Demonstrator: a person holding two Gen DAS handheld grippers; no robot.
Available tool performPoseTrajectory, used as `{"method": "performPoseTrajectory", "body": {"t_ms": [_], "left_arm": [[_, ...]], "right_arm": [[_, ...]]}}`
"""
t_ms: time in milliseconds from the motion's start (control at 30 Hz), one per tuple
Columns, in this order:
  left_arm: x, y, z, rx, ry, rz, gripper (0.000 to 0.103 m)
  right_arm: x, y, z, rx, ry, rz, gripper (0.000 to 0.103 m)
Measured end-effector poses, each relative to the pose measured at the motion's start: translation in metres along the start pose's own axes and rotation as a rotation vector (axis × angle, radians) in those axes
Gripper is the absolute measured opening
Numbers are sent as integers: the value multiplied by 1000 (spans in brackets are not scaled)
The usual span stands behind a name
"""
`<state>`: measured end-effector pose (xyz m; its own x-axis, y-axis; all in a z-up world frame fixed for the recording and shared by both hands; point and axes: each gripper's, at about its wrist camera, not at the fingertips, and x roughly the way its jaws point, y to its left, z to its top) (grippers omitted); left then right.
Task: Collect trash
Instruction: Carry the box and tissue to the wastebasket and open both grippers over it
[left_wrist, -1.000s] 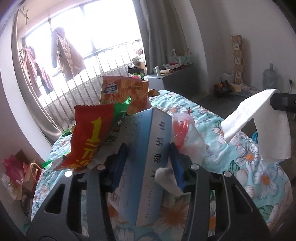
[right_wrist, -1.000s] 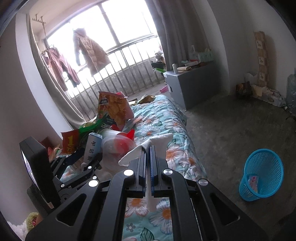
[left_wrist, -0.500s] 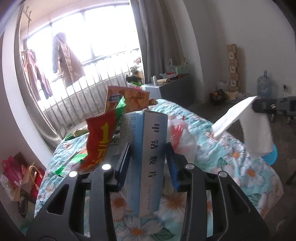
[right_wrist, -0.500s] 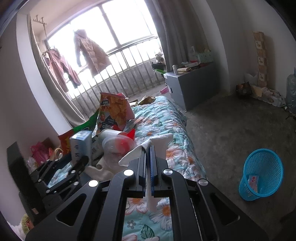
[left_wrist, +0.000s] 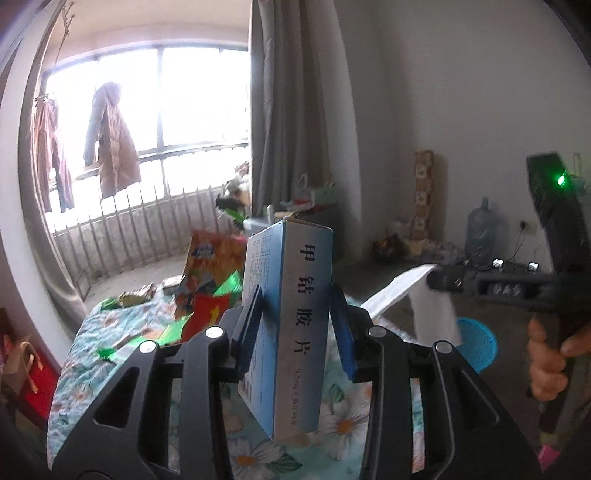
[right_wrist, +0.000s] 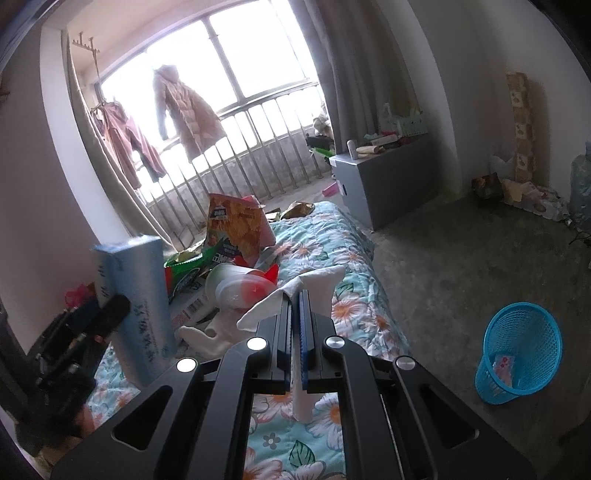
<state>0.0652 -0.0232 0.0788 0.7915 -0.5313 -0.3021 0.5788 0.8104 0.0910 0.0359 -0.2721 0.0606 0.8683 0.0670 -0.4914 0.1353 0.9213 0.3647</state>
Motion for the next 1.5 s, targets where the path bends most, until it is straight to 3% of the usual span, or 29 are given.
{"method": "performPoseTrajectory", "body": {"t_ms": [200,500,867,1067,1367,1500], "left_arm": [[-6,-5,21,-23,-47,-89,34],[24,-38,50,-66,-24,-269,34],[123,-130,63,-141,171,-525,34],[192,-196,57,-135,281,-639,34],[301,-300,10,-96,536,-722,34],[335,-332,-2,-91,596,-720,34]], "right_arm": [[-17,-7,0,19,-36,-26,4],[-46,-54,-4,120,-97,-69,4],[-71,-153,-21,293,-166,-243,4],[-67,-222,-48,446,-138,-368,4],[-36,-308,-88,667,-71,-461,4],[-14,-346,-88,748,-69,-483,4]]}}
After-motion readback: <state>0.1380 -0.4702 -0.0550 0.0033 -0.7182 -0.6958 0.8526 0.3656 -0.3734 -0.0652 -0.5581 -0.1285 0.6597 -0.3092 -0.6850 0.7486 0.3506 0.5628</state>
